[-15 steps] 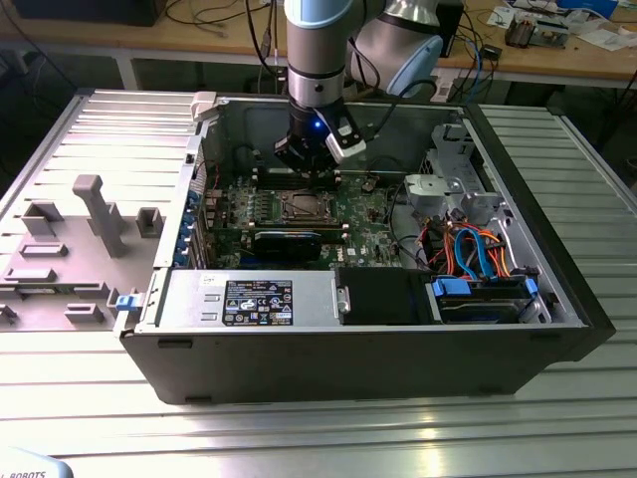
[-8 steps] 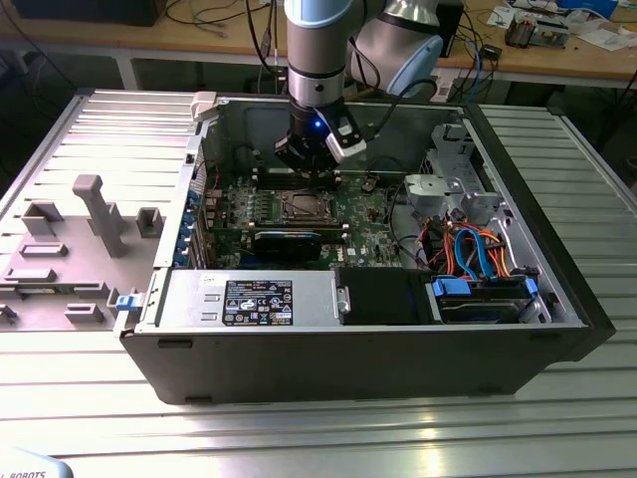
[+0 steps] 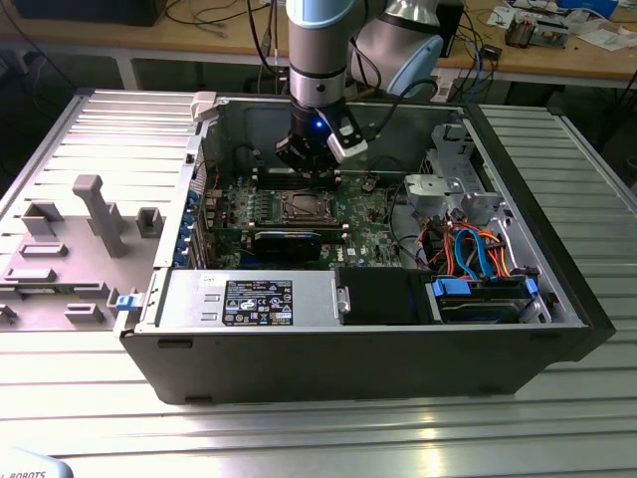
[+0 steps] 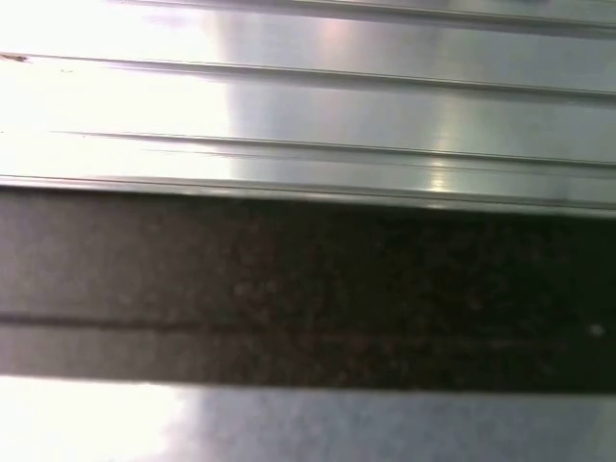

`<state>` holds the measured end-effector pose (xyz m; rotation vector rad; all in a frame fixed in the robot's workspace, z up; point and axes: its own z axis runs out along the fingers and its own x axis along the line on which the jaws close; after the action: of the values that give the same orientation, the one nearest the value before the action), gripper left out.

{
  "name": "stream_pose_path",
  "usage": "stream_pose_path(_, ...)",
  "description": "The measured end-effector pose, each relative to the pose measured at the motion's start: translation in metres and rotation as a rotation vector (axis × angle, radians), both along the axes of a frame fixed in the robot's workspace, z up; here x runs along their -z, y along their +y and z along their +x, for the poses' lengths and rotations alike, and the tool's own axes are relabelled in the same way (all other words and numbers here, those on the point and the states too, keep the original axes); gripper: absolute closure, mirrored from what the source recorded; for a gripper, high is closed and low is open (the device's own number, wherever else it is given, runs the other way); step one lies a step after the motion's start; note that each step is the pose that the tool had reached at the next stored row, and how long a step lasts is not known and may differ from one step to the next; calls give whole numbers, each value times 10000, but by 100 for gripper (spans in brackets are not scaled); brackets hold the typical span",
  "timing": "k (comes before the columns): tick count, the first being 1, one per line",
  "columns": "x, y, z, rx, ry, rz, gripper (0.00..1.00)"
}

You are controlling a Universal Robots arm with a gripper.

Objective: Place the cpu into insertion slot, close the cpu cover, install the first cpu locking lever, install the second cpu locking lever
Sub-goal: 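Install the first cpu locking lever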

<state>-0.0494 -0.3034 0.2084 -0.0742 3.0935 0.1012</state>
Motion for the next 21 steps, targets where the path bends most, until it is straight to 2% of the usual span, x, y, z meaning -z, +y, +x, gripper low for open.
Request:
stream_pose_path(7,16,0,12,1,-1,-29,89)
stream_pose_path(10,30,0,14,-1,-2,-88,89)
stream_pose_path(13,36,-1,14,0,0,-112,89)
stream_pose_path(21,59,-1,16,2,-2,-130,89)
